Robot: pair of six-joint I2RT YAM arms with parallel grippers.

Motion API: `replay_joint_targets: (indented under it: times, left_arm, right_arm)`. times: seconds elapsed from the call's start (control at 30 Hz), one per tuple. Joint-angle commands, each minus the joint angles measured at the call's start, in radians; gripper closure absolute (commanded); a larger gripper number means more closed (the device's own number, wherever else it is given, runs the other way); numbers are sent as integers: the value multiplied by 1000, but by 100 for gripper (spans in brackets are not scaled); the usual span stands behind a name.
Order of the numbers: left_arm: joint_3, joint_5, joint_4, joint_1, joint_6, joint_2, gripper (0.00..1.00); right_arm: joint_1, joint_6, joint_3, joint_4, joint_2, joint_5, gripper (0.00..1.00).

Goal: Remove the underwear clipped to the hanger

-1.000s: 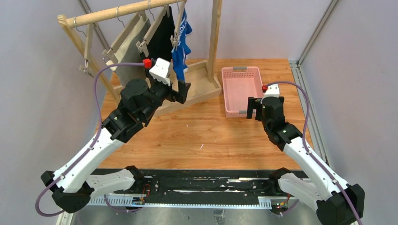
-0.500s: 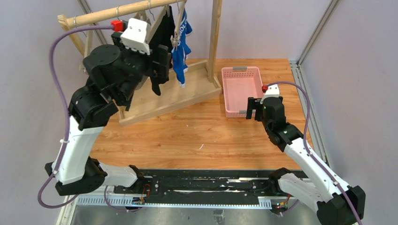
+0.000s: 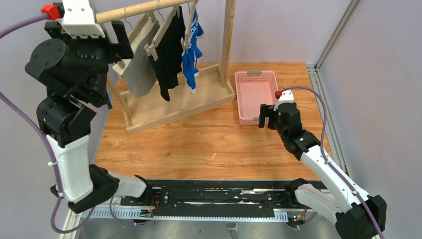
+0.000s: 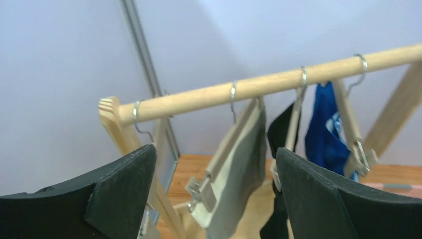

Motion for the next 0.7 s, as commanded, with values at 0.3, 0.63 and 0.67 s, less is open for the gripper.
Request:
replay_joint_targets:
  times: [0.3,0.63,0.67]
  left_arm:
    - [71,490,-240,375,-161,192,8]
    - [-40,470,-156,389,-152,138,9]
    - [-51,463,-148,390,-151,134,9]
  right_arm:
    - [-8,19,14,1,-14,-75,13]
    - [-8,30,-3,8,22,-89,13]
    - [-8,31,-7,8,26,-93,13]
